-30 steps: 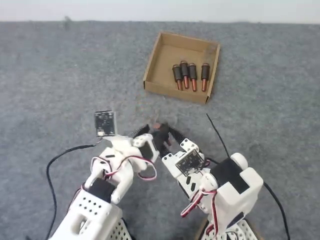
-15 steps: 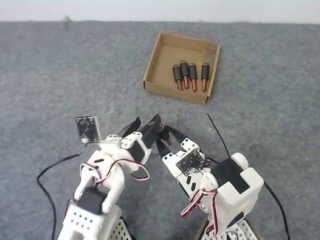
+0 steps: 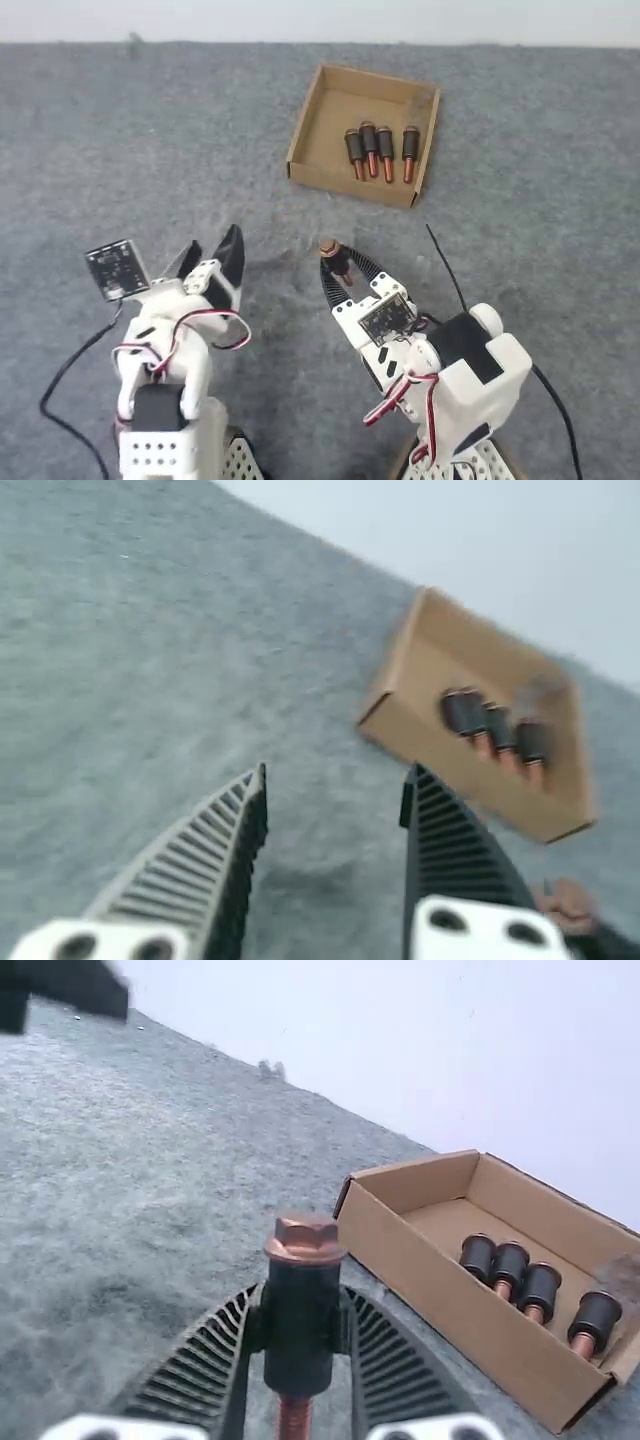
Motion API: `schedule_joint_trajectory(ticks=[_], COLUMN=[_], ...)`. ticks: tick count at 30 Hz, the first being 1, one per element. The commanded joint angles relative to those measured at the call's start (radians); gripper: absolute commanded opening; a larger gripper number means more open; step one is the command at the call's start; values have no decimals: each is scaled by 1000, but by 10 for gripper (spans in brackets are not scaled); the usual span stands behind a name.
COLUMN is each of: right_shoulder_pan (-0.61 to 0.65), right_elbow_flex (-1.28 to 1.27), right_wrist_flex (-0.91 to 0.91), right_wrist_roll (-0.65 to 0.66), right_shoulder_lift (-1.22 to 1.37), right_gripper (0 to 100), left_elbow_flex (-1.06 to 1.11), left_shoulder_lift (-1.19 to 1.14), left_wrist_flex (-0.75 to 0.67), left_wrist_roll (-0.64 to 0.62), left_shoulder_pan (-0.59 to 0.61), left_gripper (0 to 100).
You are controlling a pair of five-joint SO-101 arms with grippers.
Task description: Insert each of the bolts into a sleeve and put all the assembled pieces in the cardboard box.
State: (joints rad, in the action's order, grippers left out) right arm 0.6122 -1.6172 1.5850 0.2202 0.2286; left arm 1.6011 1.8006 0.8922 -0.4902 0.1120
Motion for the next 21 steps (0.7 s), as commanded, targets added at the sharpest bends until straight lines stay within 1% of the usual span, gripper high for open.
schedule_joint_trajectory(ticks=[1,3,4,7,10,13,14,21], right_shoulder_pan=[-18,-19,-19,-19,-42,-73,-85,-229], right_elbow_flex=[0,-9,-17,-28,-28,-25,-25,6], right_wrist_flex=[48,81,93,120,125,131,147,153], right_wrist_roll=[14,14,14,14,14,15,15,12], right_shoulder_lift=[-15,-15,-15,-15,-15,-19,-28,-189], right_gripper=[7,7,7,7,7,7,7,7], left_elbow_flex=[-28,-16,-5,45,79,81,84,84], left_shoulder_lift=[21,23,23,23,23,23,21,21], left_wrist_flex=[104,135,144,140,138,146,172,199], left_wrist_roll=[130,178,203,285,334,336,336,338], left_shoulder_pan=[92,123,135,155,155,150,147,120], left_gripper=[204,171,139,13,17,11,11,12])
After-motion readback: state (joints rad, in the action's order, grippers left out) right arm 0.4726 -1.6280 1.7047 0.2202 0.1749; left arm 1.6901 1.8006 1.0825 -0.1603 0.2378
